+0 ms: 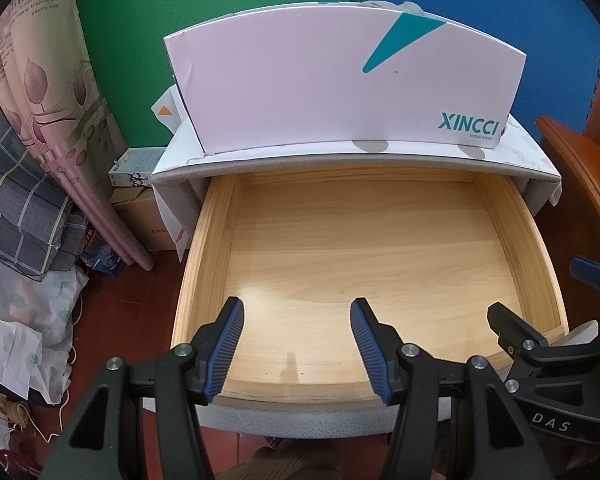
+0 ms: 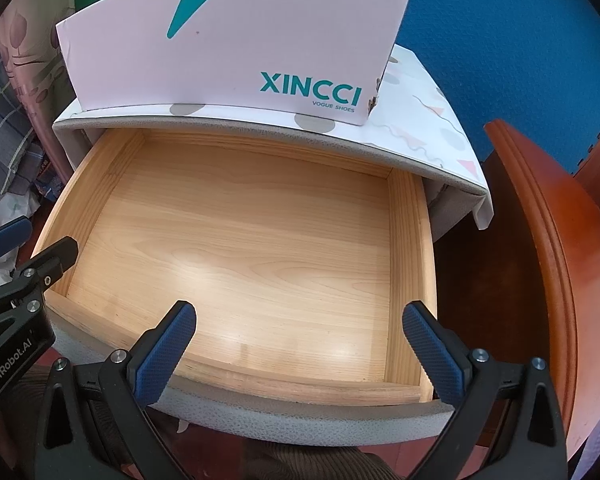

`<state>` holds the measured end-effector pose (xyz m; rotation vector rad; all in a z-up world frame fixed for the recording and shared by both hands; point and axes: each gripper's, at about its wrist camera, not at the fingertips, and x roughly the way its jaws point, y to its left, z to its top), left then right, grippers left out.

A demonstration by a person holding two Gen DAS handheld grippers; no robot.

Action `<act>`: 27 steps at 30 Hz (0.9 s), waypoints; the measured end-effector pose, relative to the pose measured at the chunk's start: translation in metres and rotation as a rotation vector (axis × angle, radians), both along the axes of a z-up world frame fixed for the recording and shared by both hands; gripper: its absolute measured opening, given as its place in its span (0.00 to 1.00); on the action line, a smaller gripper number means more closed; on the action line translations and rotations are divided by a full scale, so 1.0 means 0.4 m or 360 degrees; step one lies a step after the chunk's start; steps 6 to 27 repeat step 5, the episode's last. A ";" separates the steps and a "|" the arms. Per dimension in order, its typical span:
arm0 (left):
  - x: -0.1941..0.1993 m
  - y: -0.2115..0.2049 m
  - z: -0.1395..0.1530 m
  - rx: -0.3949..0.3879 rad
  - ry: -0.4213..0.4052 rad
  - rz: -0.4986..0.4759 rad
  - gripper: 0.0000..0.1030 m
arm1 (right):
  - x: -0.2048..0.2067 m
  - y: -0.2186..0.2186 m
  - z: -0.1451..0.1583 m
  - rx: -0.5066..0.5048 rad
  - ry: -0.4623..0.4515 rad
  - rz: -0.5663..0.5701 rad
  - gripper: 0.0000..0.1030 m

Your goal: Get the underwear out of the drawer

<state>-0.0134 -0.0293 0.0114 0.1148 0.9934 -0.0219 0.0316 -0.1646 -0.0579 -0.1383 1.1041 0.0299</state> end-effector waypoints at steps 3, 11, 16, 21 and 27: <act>0.001 0.000 0.000 -0.0002 0.0002 0.0005 0.55 | -0.001 0.002 0.000 -0.0005 -0.0001 0.0006 0.99; 0.001 0.000 0.000 -0.0001 0.0003 0.0008 0.55 | -0.001 0.002 0.000 -0.0007 -0.0002 0.0007 0.99; 0.001 0.000 0.000 -0.0001 0.0003 0.0008 0.55 | -0.001 0.002 0.000 -0.0007 -0.0002 0.0007 0.99; 0.001 0.000 0.000 -0.0001 0.0003 0.0008 0.55 | -0.001 0.002 0.000 -0.0007 -0.0002 0.0007 0.99; 0.001 0.000 0.000 -0.0001 0.0003 0.0008 0.55 | -0.001 0.002 0.000 -0.0007 -0.0002 0.0007 0.99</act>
